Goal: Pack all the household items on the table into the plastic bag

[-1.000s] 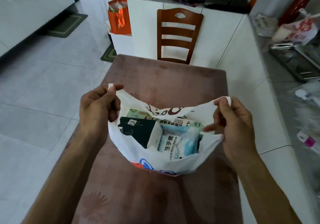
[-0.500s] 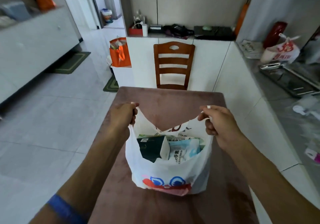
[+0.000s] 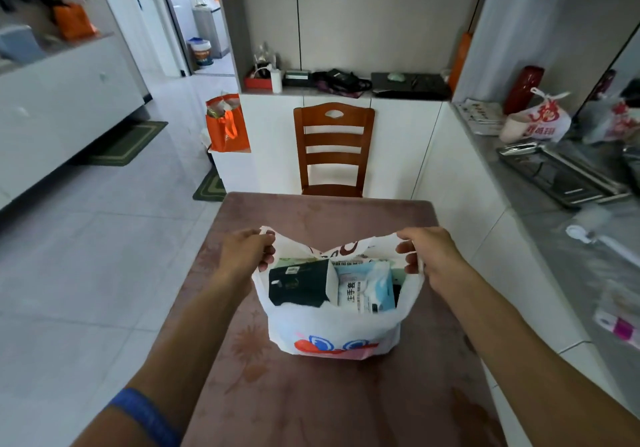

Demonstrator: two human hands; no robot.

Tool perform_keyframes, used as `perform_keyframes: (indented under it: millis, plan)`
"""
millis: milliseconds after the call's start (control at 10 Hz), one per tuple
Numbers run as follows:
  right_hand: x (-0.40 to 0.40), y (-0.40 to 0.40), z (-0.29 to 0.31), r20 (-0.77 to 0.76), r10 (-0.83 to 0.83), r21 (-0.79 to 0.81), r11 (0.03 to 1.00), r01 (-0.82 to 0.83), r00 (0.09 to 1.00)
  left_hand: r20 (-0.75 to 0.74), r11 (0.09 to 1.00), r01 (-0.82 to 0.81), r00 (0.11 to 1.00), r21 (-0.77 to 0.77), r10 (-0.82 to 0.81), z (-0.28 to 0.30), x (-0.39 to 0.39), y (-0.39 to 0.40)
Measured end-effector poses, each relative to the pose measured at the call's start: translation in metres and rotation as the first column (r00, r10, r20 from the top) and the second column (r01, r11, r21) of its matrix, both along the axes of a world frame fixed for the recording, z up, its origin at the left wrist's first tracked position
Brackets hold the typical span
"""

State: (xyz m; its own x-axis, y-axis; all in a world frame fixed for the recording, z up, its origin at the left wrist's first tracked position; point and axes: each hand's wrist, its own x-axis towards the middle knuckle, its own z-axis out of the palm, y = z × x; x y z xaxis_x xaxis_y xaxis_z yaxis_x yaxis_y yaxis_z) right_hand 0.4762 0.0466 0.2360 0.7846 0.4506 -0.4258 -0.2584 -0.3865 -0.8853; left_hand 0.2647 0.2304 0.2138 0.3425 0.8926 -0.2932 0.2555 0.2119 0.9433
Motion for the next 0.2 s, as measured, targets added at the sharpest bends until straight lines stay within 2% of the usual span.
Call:
perform_keyframes:
  millis: [200]
  plan:
    - [0.0004, -0.0142, -0.0022, 0.143, 0.004, -0.084, 0.996, 0.008, 0.99, -0.19, 0.989, 0.063, 0.981, 0.135, -0.036, 0.0079, -0.0095, -0.0048]
